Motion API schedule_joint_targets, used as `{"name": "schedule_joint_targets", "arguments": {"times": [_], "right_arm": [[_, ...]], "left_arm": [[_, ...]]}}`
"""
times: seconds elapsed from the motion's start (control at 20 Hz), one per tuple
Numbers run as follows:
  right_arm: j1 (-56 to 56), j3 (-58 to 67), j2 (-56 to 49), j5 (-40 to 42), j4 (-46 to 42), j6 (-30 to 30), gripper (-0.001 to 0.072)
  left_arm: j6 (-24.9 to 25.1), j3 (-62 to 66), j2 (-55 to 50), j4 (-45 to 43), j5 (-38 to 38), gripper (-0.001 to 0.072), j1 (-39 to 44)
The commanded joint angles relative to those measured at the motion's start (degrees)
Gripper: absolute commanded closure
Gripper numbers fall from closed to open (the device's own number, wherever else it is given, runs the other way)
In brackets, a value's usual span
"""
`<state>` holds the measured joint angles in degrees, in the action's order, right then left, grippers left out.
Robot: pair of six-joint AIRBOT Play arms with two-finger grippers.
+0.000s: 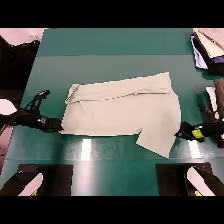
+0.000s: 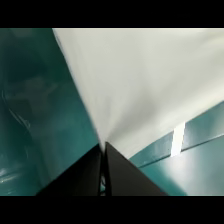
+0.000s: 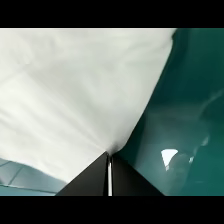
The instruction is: Fold the shirts.
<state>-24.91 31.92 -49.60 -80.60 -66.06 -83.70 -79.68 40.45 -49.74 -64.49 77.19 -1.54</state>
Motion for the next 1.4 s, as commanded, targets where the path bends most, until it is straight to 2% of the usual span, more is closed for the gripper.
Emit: {"name": "schedule_joint_targets", "arguments": {"times": [0.0,0.15,0.25,0.4,0.55,0.7,1.0,1.35], "right_arm": [[0.0,6.4,7.7,-11.0,-3.7,-2.1,0.0699],[0.0,10.7,10.6,-12.3,-3.1,-3.4,0.0699],[0.8,13.0,10.2,-9.9,-1.0,-3.4,0.0699],[6.8,19.0,5.5,-4.5,-1.2,-3.3,0.0699],[13.9,26.4,-3.0,2.6,-5.4,-3.5,0.0699],[16.7,33.5,-12.3,5.9,-6.6,-3.8,0.0698],[17.5,48.0,-26.8,10.6,-6.6,-3.8,0.0698],[17.5,60.2,-41.1,12.4,-5.4,-3.7,0.0694]], "left_arm": [[-1.6,0.0,3.4,-0.3,2.2,0.0685,0.0],[-2.9,0.1,7.1,-0.1,2.0,0.0683,0.0],[-2.9,0.1,7.1,-0.1,-0.6,0.0683,0.0],[-3.1,0.2,7.1,0.6,-10.0,0.0684,0.0],[-4.5,0.2,7.0,1.6,-19.8,0.0684,0.0],[-4.6,0.2,5.4,3.5,-28.2,0.0684,0.0],[-5.6,6.5,-4.6,3.7,-37.0,0.0683,0.0],[-5.4,17.3,-22.3,3.9,-37.9,0.0682,0.0]]}}
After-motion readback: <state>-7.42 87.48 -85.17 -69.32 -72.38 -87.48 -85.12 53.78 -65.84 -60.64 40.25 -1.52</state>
